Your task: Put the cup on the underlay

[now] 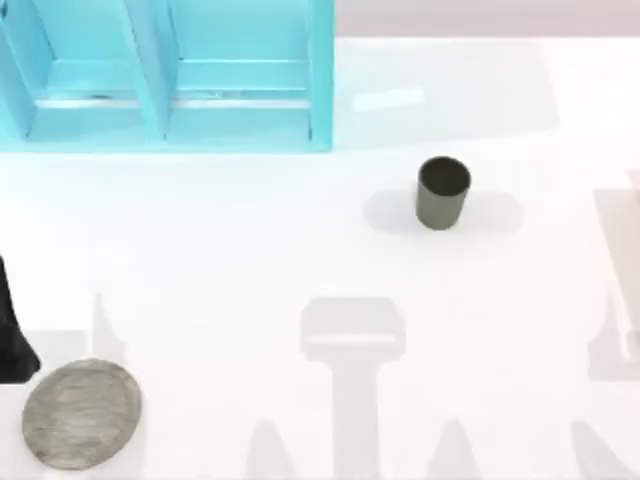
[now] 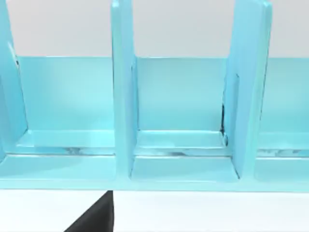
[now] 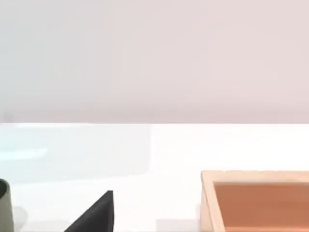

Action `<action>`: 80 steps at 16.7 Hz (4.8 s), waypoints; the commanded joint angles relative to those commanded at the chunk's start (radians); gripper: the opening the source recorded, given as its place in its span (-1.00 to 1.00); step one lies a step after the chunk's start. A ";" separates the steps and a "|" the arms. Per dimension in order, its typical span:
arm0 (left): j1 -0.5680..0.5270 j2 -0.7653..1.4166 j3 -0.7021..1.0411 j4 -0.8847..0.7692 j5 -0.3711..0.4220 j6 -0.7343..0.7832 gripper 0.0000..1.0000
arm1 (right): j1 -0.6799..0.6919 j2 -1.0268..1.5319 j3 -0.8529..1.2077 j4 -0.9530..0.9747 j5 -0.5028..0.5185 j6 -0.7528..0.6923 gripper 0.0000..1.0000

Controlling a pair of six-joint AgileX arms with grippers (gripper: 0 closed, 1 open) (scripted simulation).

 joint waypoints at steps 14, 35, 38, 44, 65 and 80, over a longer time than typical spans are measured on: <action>-0.248 0.757 0.790 -0.458 0.163 -0.754 1.00 | 0.000 0.000 0.000 0.000 0.000 0.000 1.00; -0.593 2.606 2.647 -1.325 0.425 -2.186 1.00 | 0.000 0.000 0.000 0.000 0.000 0.000 1.00; -0.594 2.610 2.649 -1.328 0.425 -2.188 1.00 | 0.000 0.000 0.000 0.000 0.000 0.000 1.00; -0.611 2.645 2.625 -1.261 0.421 -2.205 1.00 | 0.000 0.000 0.000 0.000 0.000 0.000 1.00; -0.668 2.742 2.552 -1.068 0.405 -2.265 -0.51 | 0.000 0.000 0.000 0.000 0.000 0.000 1.00; -0.658 2.720 2.529 -1.070 0.400 -2.236 -1.00 | 0.000 0.000 0.000 0.000 0.000 0.000 1.00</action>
